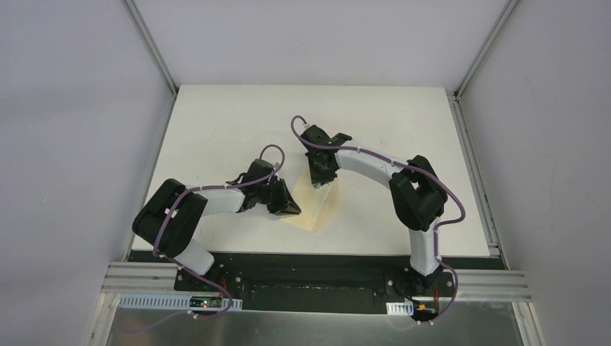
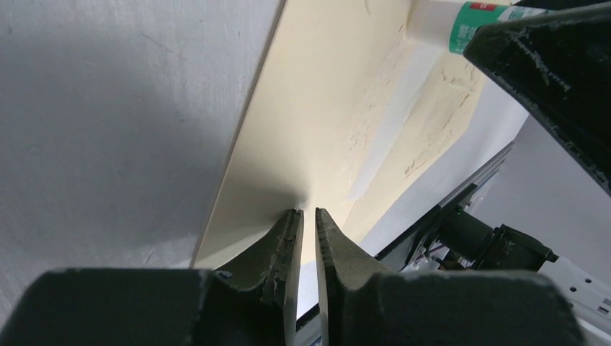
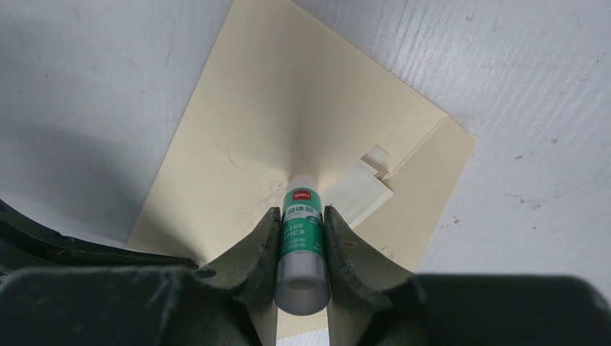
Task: Place the letter into the envelope and seal it
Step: Paint the envelope at the center of the board.
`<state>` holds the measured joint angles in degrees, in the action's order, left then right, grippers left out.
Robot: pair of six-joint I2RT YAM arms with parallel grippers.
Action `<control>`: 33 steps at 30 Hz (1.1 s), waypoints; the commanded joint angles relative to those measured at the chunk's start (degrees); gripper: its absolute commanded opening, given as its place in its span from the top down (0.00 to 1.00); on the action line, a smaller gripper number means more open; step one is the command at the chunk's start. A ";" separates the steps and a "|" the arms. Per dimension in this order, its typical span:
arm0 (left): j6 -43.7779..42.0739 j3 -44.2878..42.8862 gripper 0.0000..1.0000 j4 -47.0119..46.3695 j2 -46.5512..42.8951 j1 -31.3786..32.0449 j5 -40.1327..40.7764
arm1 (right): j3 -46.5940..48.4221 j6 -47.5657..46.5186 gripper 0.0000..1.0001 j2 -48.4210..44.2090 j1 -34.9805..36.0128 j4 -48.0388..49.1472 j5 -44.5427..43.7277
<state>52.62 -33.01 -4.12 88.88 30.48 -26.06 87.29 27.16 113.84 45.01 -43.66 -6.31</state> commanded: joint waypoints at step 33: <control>-5.29 -9.65 0.90 1.93 9.17 -5.30 8.49 | -4.62 2.36 1.00 -1.83 3.91 2.53 1.78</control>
<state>49.80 -42.02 -3.86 96.31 25.76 -21.52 84.31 28.01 112.12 46.63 -40.34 -7.33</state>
